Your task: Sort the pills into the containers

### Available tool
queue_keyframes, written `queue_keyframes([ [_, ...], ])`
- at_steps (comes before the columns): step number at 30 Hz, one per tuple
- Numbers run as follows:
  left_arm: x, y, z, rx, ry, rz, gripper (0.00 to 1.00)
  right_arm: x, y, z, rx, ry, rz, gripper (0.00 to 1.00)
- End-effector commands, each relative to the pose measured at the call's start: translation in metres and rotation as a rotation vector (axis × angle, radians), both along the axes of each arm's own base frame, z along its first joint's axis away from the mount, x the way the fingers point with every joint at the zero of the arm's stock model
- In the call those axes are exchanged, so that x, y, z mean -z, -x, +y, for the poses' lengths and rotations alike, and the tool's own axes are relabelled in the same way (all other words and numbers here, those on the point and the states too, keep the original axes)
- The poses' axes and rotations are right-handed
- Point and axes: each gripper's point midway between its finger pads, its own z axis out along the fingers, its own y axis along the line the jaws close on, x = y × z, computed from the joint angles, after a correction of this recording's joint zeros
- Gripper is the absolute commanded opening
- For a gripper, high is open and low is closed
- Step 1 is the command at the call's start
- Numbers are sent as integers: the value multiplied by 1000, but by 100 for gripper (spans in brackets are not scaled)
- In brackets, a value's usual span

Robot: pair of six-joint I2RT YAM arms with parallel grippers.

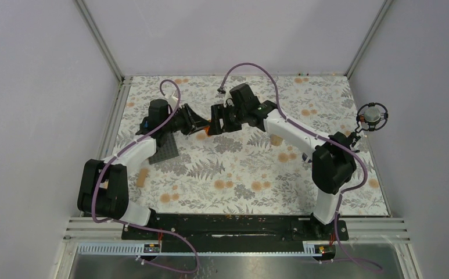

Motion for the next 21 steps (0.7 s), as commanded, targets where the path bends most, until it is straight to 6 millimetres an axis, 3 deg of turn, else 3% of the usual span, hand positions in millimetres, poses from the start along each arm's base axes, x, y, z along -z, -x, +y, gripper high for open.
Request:
queue_keyframes([
  [1,-29,-6,-4,51,31,-90,0,-14,-30,-36,160,29,-77,74],
  [8,-27,-8,-3,44,20,-89,0,-15,-35,-44,185,1,-48,68],
  [15,-31,-10,-3,39,21,-107,0,-8,-32,-36,134,-13,-12,39],
  [18,-31,-10,-2,36,20,-109,0,-19,-34,-34,127,-39,-29,43],
  [21,-31,-11,-1,30,17,-109,0,-32,-33,-32,119,-103,-38,64],
])
